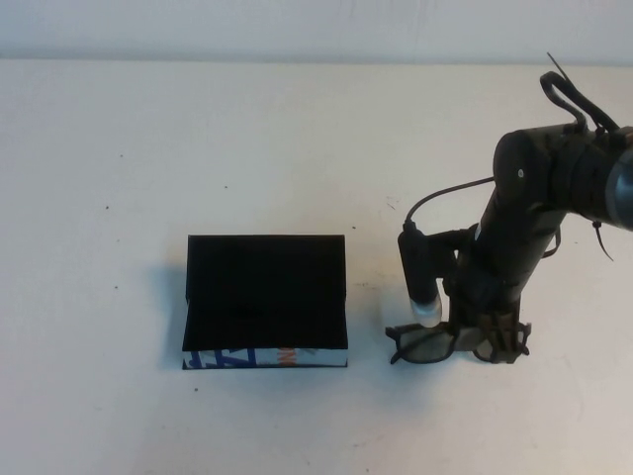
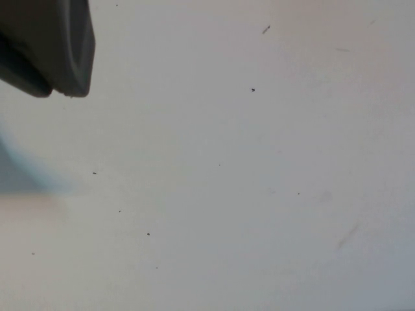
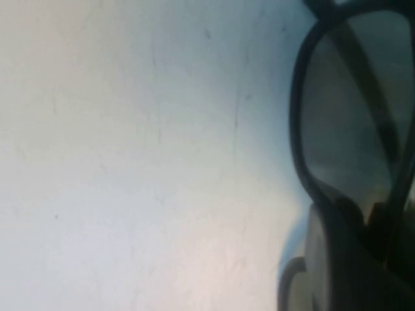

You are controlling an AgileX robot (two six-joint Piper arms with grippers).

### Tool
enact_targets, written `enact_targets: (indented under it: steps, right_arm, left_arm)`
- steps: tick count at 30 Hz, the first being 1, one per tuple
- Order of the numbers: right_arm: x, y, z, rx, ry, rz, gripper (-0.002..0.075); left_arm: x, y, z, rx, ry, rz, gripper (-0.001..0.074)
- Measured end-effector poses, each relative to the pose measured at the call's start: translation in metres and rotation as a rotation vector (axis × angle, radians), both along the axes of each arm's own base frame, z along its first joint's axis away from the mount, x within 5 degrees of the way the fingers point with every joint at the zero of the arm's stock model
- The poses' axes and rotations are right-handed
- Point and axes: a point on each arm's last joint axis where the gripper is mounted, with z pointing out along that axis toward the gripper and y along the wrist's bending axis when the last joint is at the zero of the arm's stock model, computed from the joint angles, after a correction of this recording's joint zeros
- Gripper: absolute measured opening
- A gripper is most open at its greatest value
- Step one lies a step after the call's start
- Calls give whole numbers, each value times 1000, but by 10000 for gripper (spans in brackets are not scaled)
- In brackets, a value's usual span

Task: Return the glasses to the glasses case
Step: Pick up the glasses from the table, then place the glasses in the glasses case

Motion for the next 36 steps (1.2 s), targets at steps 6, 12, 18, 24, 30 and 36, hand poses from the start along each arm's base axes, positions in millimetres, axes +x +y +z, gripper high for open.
enact_targets:
  steps: [6,12,18,24,30,36]
  right_arm:
    - [-2,-1,0,-8,27,3,37]
    - [-10,-3,5,-35,108,-88,36]
    - [-28,7,52,0,49,-133,36]
    - [-39,52,105,91,-94,-33,34]
    - [-27,109,102,127,-129,65,34]
    - [-12,153,74,133,-123,117,34]
  left_arm:
    - [0,0,0,0,0,0,-1]
    - [0,0,0,0,0,0,-1]
    - [0,0,0,0,0,0,-1]
    - [0,0,0,0,0,0,-1]
    - [0,0,0,0,0,0,-1]
    - [0,0,0,0,0,0,-1]
